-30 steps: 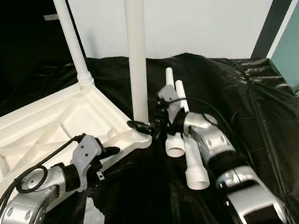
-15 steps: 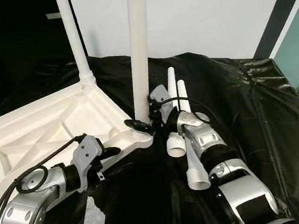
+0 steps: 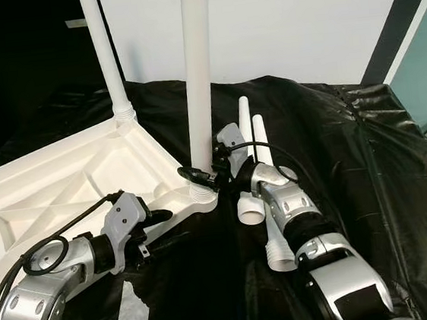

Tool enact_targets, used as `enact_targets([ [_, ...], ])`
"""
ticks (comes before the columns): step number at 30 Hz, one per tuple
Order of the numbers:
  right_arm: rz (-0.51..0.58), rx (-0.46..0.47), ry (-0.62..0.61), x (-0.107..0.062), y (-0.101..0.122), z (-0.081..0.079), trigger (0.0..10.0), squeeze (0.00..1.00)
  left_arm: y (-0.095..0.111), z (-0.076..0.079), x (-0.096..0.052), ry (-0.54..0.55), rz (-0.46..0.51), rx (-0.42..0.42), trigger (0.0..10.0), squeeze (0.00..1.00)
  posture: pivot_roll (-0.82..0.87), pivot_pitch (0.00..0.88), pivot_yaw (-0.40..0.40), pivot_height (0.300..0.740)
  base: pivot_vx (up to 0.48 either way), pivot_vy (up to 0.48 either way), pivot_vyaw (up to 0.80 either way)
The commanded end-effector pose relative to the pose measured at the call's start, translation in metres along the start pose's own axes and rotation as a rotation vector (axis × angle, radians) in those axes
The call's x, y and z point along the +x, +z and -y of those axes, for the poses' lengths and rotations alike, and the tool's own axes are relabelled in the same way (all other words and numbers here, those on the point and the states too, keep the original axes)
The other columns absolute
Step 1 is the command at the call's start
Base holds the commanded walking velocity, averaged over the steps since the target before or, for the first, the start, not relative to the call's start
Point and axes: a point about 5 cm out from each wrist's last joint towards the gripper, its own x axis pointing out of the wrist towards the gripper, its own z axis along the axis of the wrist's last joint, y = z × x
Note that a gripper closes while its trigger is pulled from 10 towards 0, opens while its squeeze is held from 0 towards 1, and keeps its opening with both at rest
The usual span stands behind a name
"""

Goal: Building children table

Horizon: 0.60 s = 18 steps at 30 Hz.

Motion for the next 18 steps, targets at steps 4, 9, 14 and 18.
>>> enact_targets([
  [4,-0.087,0.015,-0.175,-0.009,-0.018,-0.007,10.0,0.0,-0.001,-0.003,0.003,0.045,-0.003,0.003,10.0,0.0,0.08,0.0,-0.068,0.74,0.0,0.0,0.0],
  [9,-0.091,0.02,-0.32,-0.012,-0.018,-0.015,10.0,0.0,-0.002,-0.003,0.004,0.045,0.0,0.002,10.0,0.0,0.08,0.0,-0.07,0.74,0.0,0.0,0.0],
  [14,-0.072,0.052,-0.463,-0.018,-0.017,-0.03,10.0,0.0,-0.003,-0.003,0.004,0.041,0.0,0.004,10.0,0.0,0.07,0.0,-0.068,0.74,0.0,0.0,0.0],
  [18,-0.089,0.102,-0.577,-0.024,-0.018,-0.035,10.0,0.0,-0.003,-0.003,0.005,0.033,-0.001,0.005,10.0,0.0,0.06,0.0,-0.064,0.74,0.0,0.0,0.0],
])
